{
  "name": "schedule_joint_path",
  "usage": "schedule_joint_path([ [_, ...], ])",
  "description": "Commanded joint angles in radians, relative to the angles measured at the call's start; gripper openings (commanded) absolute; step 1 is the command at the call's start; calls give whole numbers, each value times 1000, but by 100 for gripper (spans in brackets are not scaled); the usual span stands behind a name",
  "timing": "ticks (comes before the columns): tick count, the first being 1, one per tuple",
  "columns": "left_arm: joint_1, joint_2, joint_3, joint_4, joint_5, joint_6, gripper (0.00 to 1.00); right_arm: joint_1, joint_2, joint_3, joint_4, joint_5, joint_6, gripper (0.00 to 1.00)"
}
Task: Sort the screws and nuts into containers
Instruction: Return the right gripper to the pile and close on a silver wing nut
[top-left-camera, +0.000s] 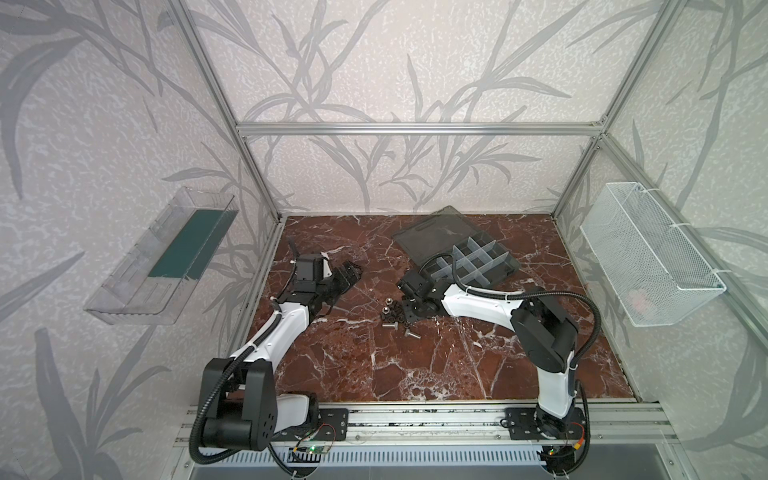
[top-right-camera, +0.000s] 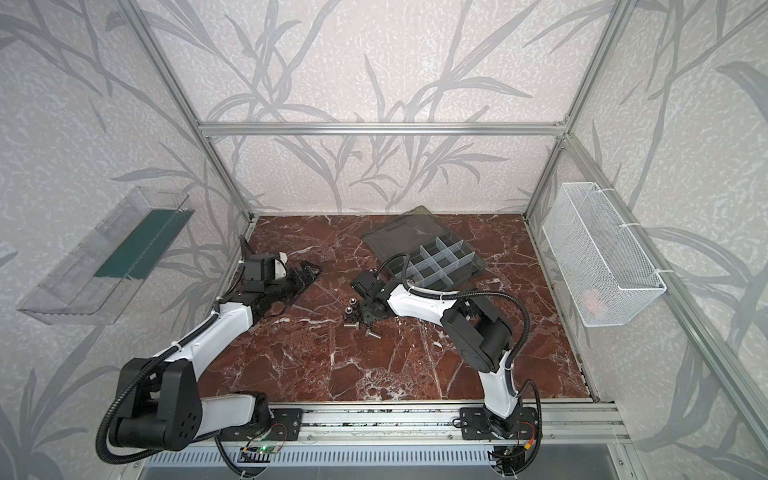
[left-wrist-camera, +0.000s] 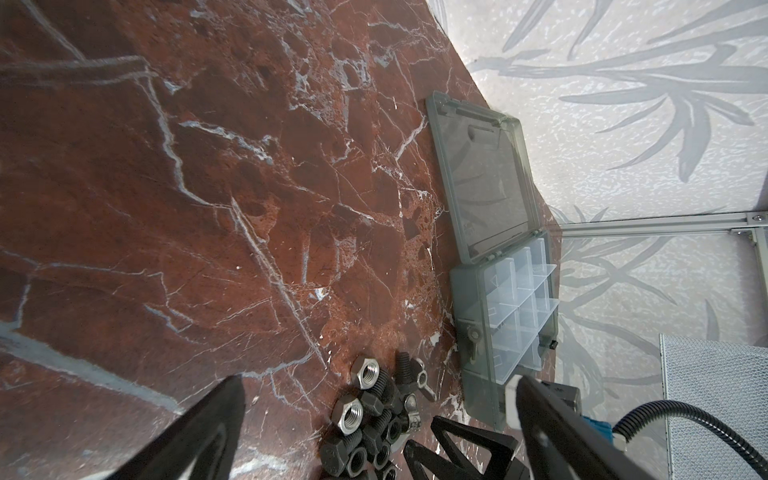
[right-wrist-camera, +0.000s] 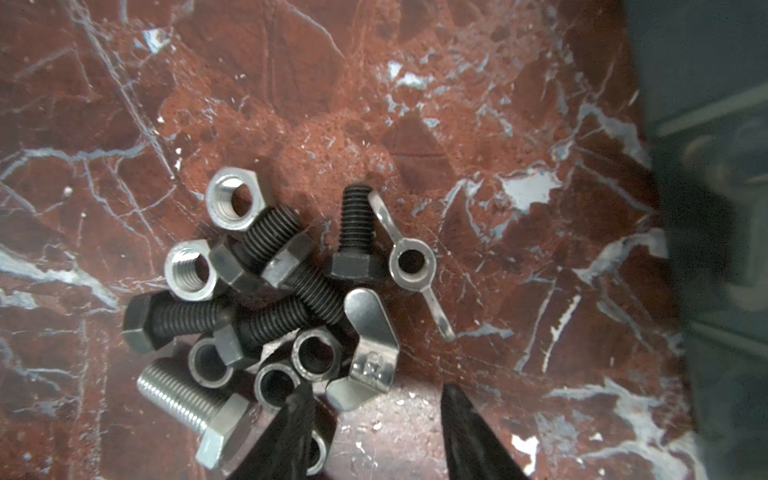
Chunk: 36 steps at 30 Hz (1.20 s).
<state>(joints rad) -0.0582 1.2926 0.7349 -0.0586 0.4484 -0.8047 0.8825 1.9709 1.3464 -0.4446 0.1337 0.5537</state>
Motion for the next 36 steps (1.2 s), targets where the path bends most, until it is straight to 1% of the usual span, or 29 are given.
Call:
schedule_joint_path([
  [1, -1, 2, -10, 3, 9, 5, 99, -4, 24, 30, -43, 41, -4, 49],
  [12, -1, 15, -7, 5, 10, 3, 100, -14, 50, 38, -37, 44, -8, 43],
  [25, -1, 15, -9, 5, 10, 4, 99, -16, 99, 63, -27, 43, -26, 41],
  [31, 0, 11, -12, 3, 6, 4, 100, -16, 111, 63, -28, 43, -43, 33],
  [36, 1, 9, -12, 3, 4, 3, 100, -16, 113, 62, -34, 43, -56, 20],
])
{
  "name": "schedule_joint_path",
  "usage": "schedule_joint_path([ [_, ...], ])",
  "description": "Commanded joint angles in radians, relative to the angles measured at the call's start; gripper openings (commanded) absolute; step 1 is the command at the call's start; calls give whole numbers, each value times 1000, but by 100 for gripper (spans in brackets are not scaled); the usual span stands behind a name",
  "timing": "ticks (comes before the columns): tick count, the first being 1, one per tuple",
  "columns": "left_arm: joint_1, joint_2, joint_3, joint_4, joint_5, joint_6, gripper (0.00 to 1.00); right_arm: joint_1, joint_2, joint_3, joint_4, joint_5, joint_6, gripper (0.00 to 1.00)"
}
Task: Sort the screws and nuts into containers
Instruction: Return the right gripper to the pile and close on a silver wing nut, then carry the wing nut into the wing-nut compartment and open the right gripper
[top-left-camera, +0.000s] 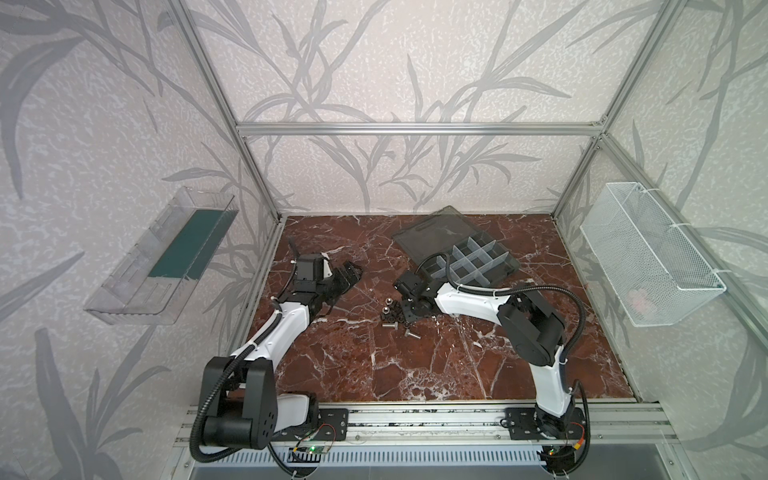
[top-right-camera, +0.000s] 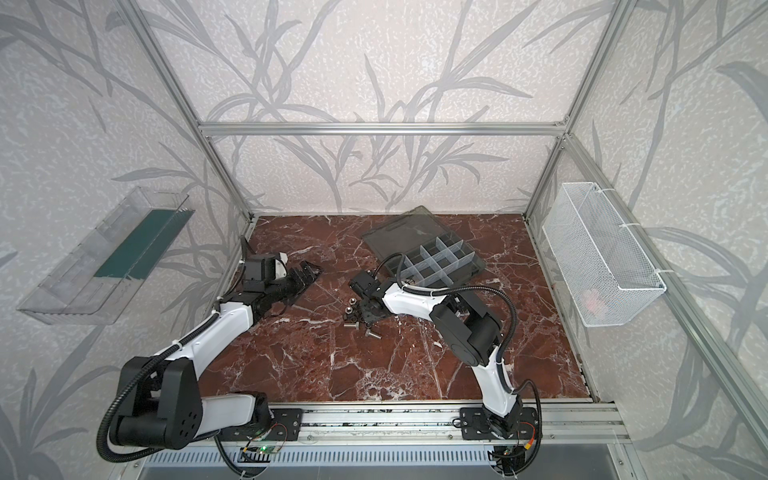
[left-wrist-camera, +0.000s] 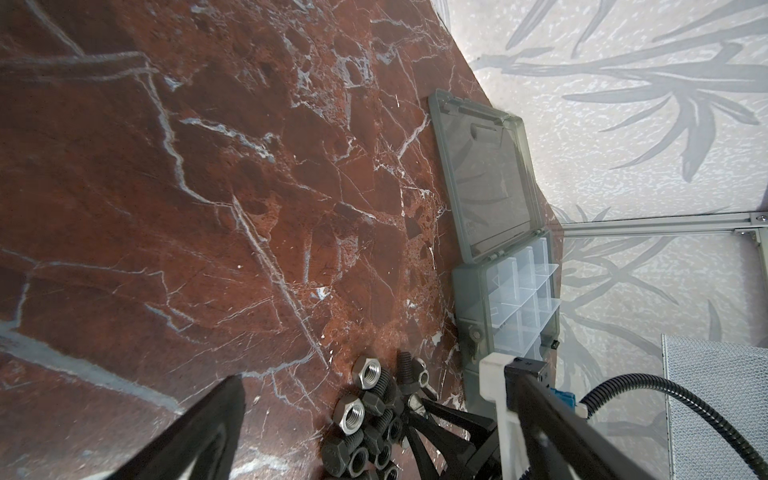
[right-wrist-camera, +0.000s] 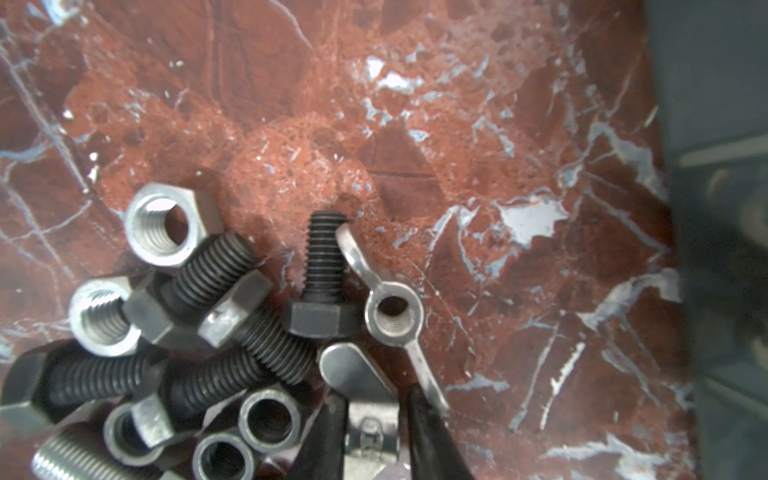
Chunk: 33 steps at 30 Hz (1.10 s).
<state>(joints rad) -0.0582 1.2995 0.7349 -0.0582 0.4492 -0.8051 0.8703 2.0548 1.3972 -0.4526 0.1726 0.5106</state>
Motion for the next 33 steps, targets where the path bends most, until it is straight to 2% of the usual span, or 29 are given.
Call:
schedule_joint_path([
  [1, 1, 2, -12, 3, 4, 3, 99, -4, 23, 11, -33, 8, -18, 16],
  [5, 1, 0, -11, 1, 2, 3, 99, -5, -42, -8, -35, 19, -52, 3],
  [7, 0, 0, -9, 1, 3, 3, 100, -10, -88, -15, -37, 10, -83, 0],
  [14, 1, 2, -10, 3, 0, 1, 100, -60, -245, -10, -109, -116, -216, 0],
  [20, 1, 7, -7, 9, 7, -2, 100, -172, -342, -25, -146, -82, -262, 0],
  [26, 0, -3, -9, 16, 10, -12, 99, -284, -324, -18, -139, -30, -290, 0],
  [33, 0, -10, -14, 18, 12, -17, 99, -313, -213, 73, -173, 2, -306, 0],
])
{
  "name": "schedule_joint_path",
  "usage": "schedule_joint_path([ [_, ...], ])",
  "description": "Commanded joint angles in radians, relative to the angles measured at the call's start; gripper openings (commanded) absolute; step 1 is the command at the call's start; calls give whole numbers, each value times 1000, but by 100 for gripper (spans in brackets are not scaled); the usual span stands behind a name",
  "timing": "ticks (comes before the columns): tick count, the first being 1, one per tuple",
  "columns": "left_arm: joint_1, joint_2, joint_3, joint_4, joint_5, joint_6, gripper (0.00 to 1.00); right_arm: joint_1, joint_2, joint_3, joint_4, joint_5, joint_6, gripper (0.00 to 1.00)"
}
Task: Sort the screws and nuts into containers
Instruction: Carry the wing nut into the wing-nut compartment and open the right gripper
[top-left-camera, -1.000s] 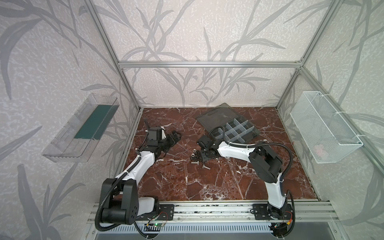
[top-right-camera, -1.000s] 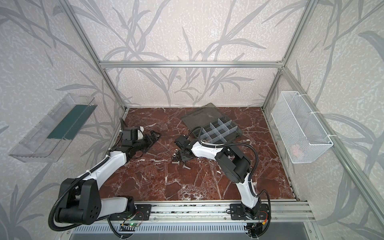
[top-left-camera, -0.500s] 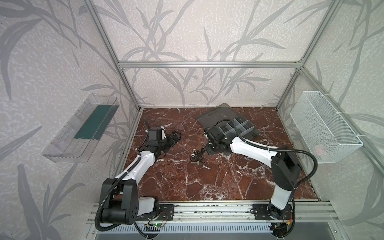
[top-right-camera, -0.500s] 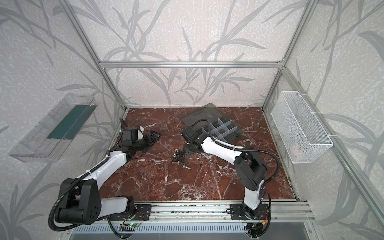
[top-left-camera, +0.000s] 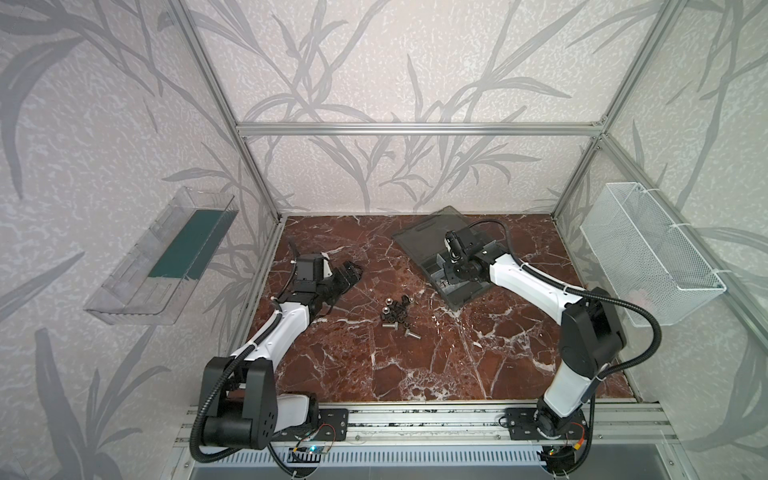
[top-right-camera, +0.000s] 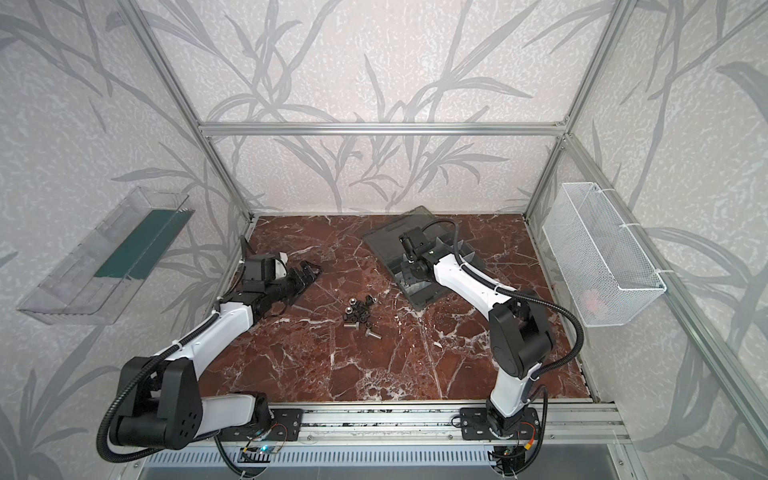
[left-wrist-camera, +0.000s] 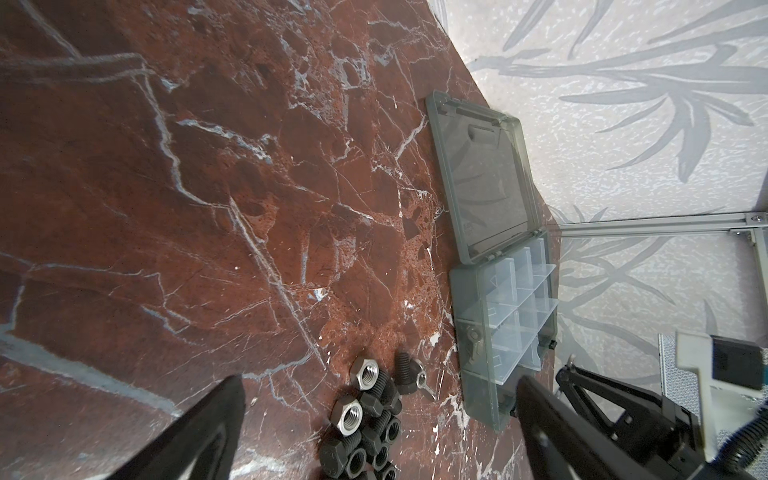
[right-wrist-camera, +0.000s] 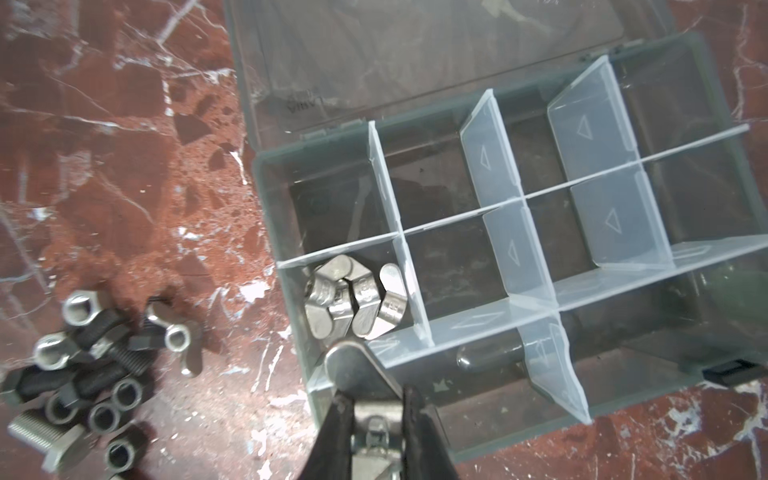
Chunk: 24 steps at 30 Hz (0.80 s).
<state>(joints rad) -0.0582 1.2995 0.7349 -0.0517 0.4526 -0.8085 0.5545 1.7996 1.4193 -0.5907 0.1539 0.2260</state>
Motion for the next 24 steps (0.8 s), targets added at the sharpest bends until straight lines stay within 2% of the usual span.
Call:
schedule_joint_path([
  [1, -1, -11, -14, 12, 11, -14, 99, 1, 61, 70, -45, 19, -19, 0],
  [16, 1, -25, -19, 5, 5, -11, 100, -7, 192, 138, -68, 23, -11, 0],
  [18, 0, -24, -20, 9, 6, -12, 100, -7, 197, 145, -73, 29, -12, 5],
  [22, 1, -20, -19, 10, 6, -12, 99, -8, 196, 147, -73, 42, -12, 28],
  [24, -1, -21, -19, 10, 6, -12, 100, -9, 192, 148, -70, 35, -15, 35],
])
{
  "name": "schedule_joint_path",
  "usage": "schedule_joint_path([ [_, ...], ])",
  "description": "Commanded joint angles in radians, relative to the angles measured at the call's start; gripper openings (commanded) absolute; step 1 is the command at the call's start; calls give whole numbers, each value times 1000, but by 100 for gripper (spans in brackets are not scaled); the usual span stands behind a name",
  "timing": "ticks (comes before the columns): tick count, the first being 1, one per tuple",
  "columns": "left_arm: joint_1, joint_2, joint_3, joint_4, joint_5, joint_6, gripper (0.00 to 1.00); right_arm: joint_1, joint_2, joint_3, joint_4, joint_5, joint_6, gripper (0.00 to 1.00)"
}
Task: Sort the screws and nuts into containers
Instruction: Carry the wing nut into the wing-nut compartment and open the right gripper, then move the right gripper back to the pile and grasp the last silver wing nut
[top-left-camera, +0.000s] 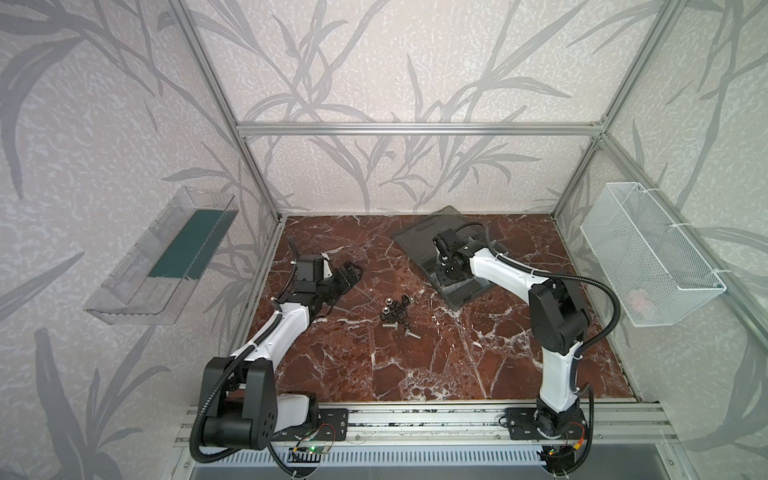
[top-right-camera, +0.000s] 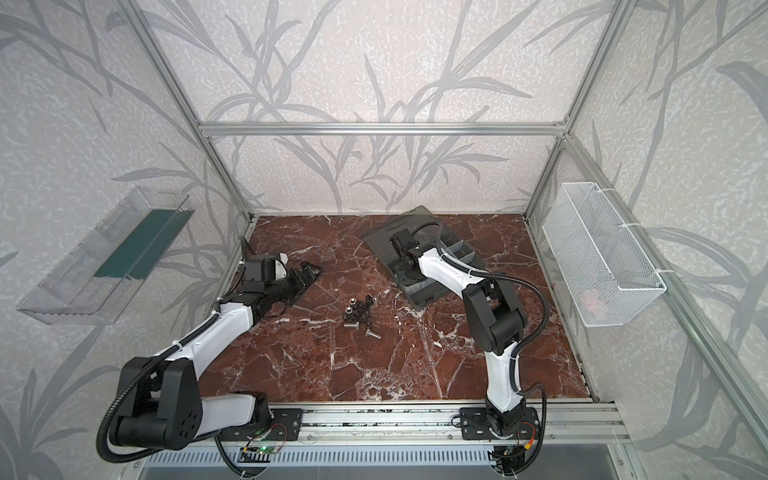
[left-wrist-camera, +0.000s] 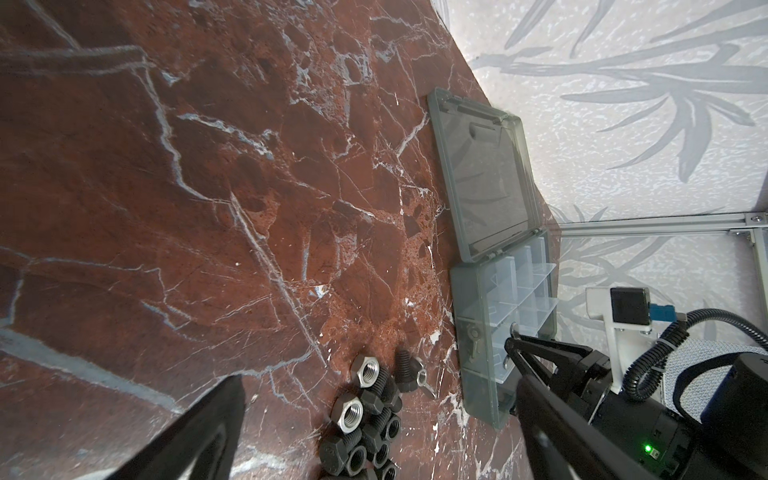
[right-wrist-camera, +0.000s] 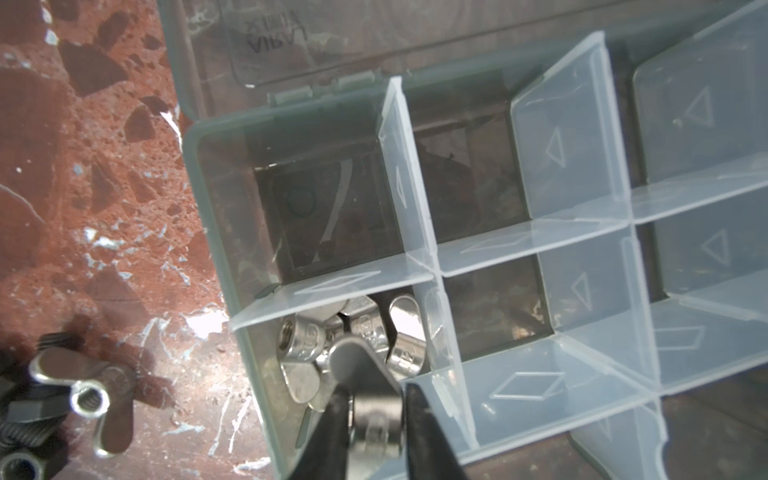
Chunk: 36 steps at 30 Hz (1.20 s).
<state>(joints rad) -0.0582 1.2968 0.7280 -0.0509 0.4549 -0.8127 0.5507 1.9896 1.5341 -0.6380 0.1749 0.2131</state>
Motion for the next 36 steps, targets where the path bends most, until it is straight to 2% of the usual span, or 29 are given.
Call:
schedule_joint_path([
  [1, 1, -16, -13, 9, 4, -8, 100, -5, 1, 34, -22, 9, -6, 39],
  [6, -1, -12, -13, 10, 5, -6, 100, -5, -44, 34, -12, -48, -40, 50],
  [11, 0, -11, -16, 11, 1, -6, 99, 5, -136, -48, 81, -350, -155, 57],
  [14, 0, -8, -15, 14, 2, -5, 99, 23, -149, -73, 91, -431, -198, 59],
  [23, 1, -4, -15, 13, 4, -3, 99, 99, -101, -83, 72, -426, -335, 60],
  [36, 0, 1, -6, 6, 2, 0, 100, 117, 12, -49, 83, -446, -408, 60],
])
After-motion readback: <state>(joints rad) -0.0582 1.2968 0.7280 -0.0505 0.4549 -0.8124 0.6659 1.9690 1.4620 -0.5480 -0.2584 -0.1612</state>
